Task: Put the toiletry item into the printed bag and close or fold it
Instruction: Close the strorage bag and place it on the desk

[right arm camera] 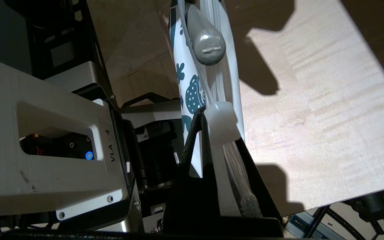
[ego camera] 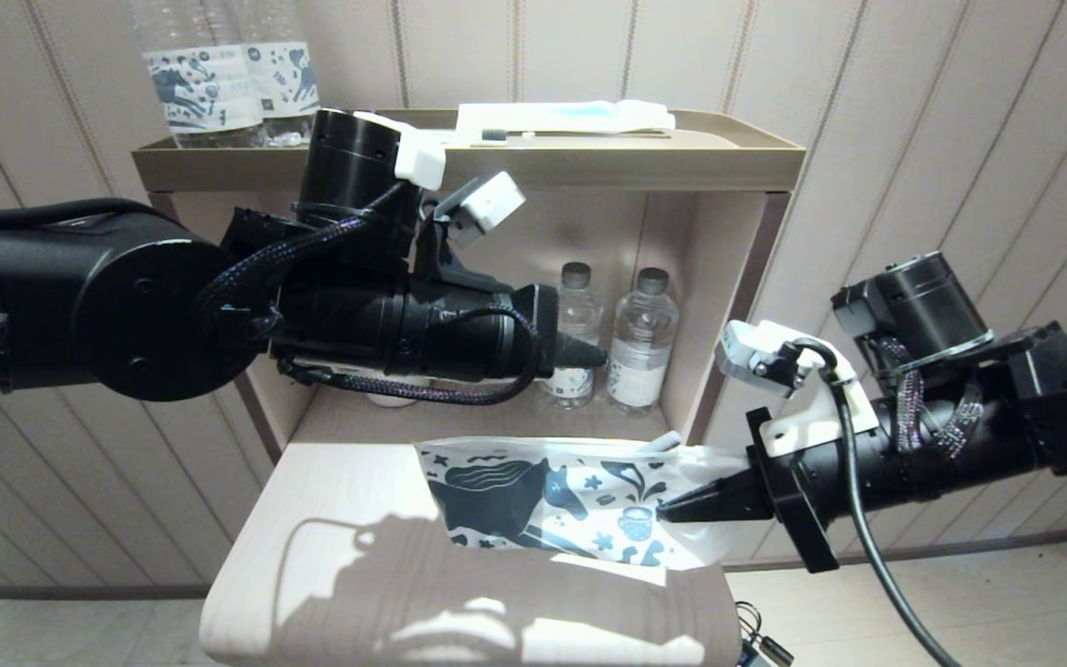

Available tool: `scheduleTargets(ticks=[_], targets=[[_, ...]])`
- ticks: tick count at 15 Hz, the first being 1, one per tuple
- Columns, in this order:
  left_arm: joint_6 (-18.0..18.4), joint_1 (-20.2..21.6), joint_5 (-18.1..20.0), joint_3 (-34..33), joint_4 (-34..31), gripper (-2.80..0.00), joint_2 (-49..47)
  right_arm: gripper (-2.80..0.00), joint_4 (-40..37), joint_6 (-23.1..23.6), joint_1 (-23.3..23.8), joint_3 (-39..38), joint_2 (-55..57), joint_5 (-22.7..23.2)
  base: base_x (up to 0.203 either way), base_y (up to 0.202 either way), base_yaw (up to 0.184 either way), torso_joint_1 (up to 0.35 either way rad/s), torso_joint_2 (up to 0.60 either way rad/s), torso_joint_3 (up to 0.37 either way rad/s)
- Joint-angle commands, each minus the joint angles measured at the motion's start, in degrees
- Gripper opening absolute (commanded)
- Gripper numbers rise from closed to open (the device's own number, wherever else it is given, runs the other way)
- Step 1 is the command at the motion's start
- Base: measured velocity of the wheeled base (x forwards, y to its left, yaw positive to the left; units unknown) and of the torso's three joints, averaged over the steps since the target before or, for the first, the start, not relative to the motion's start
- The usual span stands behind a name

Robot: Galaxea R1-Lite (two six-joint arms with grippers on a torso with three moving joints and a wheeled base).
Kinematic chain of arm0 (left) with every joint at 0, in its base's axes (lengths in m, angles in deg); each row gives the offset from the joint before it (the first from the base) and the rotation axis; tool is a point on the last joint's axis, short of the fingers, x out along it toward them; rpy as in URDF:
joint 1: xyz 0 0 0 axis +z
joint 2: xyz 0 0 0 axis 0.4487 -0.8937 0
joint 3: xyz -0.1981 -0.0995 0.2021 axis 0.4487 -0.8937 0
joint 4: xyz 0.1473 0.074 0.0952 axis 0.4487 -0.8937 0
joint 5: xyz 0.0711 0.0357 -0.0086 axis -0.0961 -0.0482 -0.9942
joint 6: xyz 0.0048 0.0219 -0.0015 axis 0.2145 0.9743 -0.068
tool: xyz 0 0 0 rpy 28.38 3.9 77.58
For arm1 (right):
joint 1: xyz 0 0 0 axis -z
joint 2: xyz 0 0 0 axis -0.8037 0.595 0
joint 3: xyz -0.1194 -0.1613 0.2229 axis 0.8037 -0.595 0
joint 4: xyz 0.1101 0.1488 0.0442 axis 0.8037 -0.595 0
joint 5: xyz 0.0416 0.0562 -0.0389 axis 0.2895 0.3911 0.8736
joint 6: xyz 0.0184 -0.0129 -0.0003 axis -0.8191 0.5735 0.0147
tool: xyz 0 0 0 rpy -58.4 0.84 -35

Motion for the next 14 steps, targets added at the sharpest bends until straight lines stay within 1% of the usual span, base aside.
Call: scheduleTargets(ticks=[1, 2, 4, 6, 14], targets=[[-0.7, -1.2, 0.1, 0.1, 0.0, -2.80, -0.3, -2.80, -0.1, 0.1, 0.0, 0.0, 0.1, 0.2, 0.000, 0.000, 0.000, 0.000, 0.00, 0.000], [-1.3, -2.5, -0.1, -0.1, 0.0, -2.80, 0.0, -2.80, -0.1, 0.1, -0.1, 0.0, 0.2, 0.2, 0.000, 0.000, 0.000, 0.000, 0.00, 0.000], [-1.6, -4.8, -1.9, -0.5, -0.1, -2.80, -0.1, -2.80, -0.1, 0.1, -0.1, 0.0, 0.5, 0.2, 0.000, 0.000, 0.000, 0.000, 0.00, 0.000], [-1.8, -6.6, -2.3, -0.7, -0.1, -2.80, -0.4, -2.80, -0.1, 0.1, -0.1, 0.0, 0.8, 0.2, 0.000, 0.000, 0.000, 0.000, 0.00, 0.000], [-1.8, -8.2, -2.4, -1.2, -0.1, -2.80, -1.4, -2.80, 0.0, 0.1, -0.1, 0.1, 1.3, 0.2, 0.000, 0.000, 0.000, 0.000, 0.00, 0.000]])
